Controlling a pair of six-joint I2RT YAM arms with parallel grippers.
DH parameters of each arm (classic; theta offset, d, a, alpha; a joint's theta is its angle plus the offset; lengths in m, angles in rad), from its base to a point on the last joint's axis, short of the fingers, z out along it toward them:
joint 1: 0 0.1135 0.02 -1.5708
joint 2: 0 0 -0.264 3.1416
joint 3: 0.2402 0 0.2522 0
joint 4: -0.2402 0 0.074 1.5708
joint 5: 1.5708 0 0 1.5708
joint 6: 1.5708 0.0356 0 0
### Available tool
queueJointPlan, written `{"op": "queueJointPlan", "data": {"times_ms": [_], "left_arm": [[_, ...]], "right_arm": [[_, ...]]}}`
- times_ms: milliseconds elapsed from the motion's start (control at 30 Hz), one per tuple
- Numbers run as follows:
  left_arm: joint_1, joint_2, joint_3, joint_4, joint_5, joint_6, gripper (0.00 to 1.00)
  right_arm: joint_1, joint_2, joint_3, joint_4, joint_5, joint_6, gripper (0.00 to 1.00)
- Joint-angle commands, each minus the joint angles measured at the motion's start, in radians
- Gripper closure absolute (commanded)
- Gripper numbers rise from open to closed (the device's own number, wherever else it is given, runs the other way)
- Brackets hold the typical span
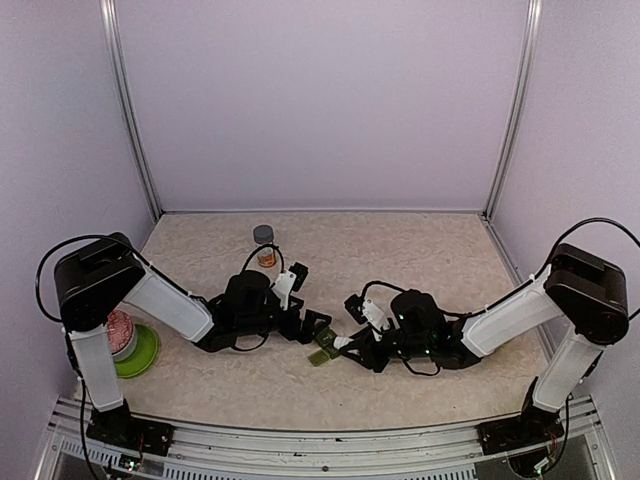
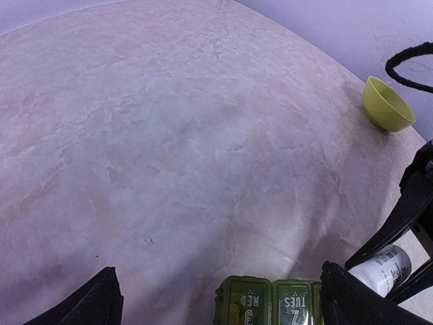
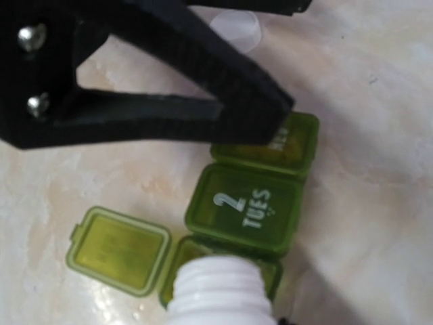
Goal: Sort the pills into containers
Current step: Pour the pill into the compartment of the pill container.
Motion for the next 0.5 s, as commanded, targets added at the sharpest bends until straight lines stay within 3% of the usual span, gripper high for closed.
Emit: {"op": "queueJointPlan", "data": {"times_ms": [0,467], "left_arm": [[-0.005,0.014,0.021,0.0,-0.008,0.009,0.01],[-0.006,0.018,0.022,-0.001,-0.009,0.009,0.01]], "right_arm": [[0.017,-0.018,0.037,-0.058,0.02,-0.016,1.0],[0.032,-0.047,0.078,-0.169,0.053,-0.041,1.0]]}}
